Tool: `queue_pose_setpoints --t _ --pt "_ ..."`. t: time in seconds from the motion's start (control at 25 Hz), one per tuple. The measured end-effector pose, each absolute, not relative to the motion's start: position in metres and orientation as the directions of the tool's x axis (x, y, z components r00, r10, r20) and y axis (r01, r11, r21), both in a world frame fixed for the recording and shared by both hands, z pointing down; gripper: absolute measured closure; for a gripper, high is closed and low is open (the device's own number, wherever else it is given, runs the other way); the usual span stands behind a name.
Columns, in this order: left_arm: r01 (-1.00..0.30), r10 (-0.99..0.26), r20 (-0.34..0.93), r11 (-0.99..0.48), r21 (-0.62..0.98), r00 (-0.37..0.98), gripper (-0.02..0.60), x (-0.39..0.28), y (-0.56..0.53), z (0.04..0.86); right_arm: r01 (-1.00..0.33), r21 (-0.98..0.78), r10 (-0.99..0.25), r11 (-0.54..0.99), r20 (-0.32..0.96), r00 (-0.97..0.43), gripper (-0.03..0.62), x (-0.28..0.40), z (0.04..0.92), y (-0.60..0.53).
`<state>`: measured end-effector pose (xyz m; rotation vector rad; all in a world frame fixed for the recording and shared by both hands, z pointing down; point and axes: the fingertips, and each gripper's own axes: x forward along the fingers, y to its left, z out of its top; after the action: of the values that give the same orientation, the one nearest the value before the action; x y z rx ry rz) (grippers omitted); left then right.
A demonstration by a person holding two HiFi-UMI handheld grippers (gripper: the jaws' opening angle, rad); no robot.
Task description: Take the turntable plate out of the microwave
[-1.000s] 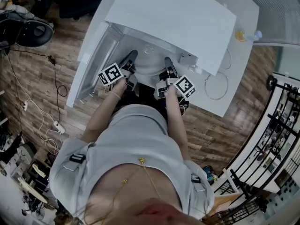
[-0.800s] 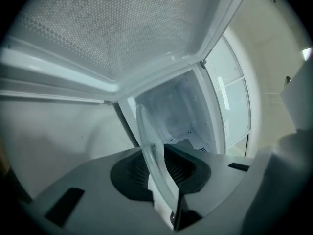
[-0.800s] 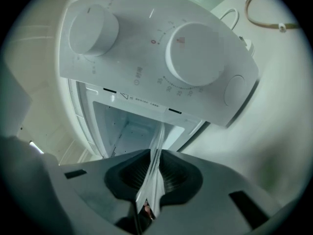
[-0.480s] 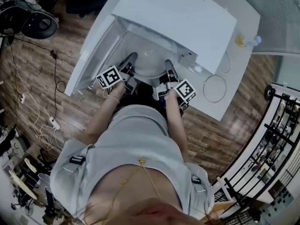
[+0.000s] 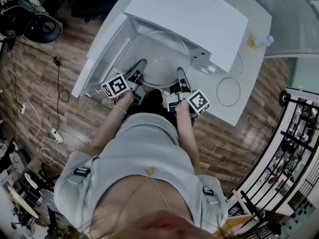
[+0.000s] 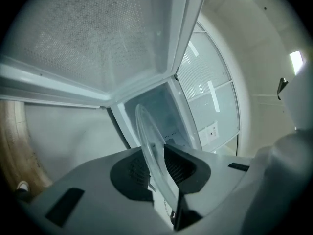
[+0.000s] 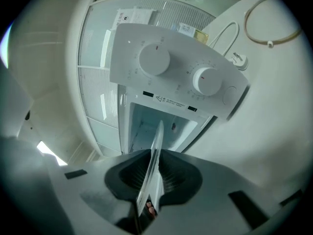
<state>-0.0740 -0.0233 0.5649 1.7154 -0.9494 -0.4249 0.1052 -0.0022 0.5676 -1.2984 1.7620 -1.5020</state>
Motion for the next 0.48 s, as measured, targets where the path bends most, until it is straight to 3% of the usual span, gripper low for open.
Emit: queue_pose_setpoints --t 0.48 --pt "-0.370 -0.741 0.132 -0.166 0.914 0.658 0.492 -0.095 0.013 0.523 -0.359 -0.933 -0.902 -0.014 0.167 -0.398 0.539 0.085 0.530 0.041"
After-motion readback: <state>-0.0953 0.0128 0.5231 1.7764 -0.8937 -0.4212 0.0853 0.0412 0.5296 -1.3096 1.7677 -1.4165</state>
